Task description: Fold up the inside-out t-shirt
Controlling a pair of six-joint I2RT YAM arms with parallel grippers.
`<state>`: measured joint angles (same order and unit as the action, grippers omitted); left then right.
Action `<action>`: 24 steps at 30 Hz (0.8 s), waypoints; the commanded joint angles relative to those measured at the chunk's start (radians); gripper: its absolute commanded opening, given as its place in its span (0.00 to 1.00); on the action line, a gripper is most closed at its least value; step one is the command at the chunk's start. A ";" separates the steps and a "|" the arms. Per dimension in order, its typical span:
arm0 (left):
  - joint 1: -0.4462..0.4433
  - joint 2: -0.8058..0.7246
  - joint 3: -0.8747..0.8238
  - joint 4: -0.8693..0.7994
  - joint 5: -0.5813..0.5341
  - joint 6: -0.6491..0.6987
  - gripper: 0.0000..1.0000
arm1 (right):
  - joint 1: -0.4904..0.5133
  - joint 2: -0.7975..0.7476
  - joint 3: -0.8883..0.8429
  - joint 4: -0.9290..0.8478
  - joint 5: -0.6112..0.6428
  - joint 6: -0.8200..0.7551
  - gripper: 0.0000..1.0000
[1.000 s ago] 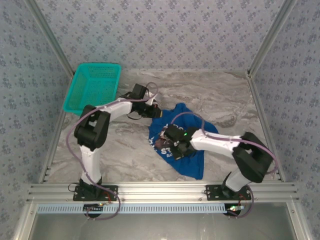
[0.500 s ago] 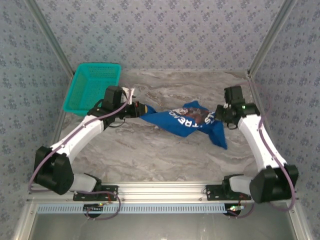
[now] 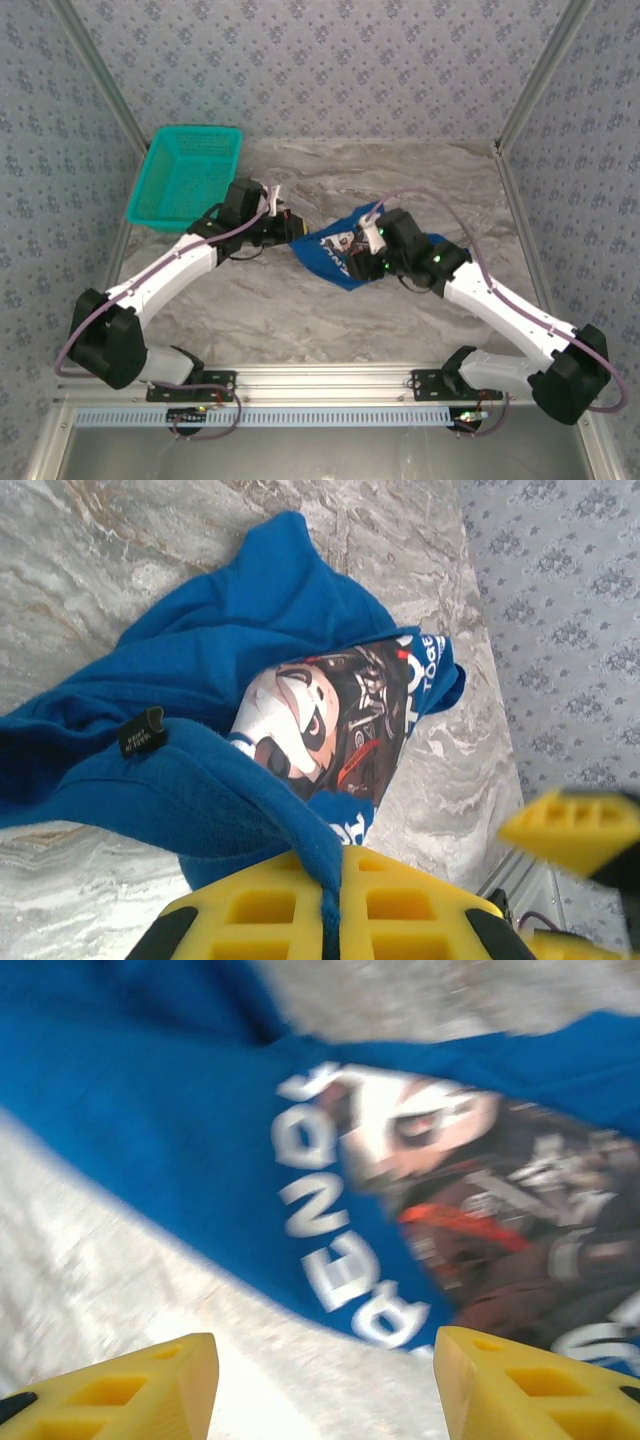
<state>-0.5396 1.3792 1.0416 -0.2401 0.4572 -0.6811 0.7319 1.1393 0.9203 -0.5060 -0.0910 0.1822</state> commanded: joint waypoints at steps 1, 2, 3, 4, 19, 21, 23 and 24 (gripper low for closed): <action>-0.018 0.004 0.066 -0.023 -0.014 -0.023 0.00 | 0.116 0.025 -0.094 0.217 0.040 -0.013 0.62; -0.022 0.002 0.074 -0.033 -0.017 -0.023 0.00 | 0.149 0.046 -0.111 0.269 0.082 -0.026 0.64; -0.026 0.002 0.083 -0.043 -0.017 -0.022 0.00 | 0.173 0.075 -0.114 0.297 0.139 -0.039 0.65; -0.027 0.001 0.090 -0.055 -0.019 -0.020 0.00 | 0.181 0.097 -0.112 0.313 0.160 -0.056 0.65; -0.031 -0.008 0.124 -0.120 -0.053 0.008 0.00 | 0.177 0.329 -0.080 0.440 0.393 -0.164 0.26; -0.027 -0.013 0.130 -0.148 -0.099 0.032 0.00 | 0.156 0.277 -0.077 0.383 0.301 -0.165 0.13; -0.021 -0.016 0.130 -0.174 -0.152 0.057 0.00 | 0.101 0.192 -0.080 0.298 0.076 -0.176 0.10; -0.018 -0.018 0.130 -0.193 -0.185 0.071 0.00 | 0.062 0.145 -0.079 0.249 -0.045 -0.163 0.05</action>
<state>-0.5648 1.3842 1.1297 -0.3798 0.3576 -0.6621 0.8543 1.4010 0.8051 -0.1429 0.1013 0.0292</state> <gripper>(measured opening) 0.074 0.066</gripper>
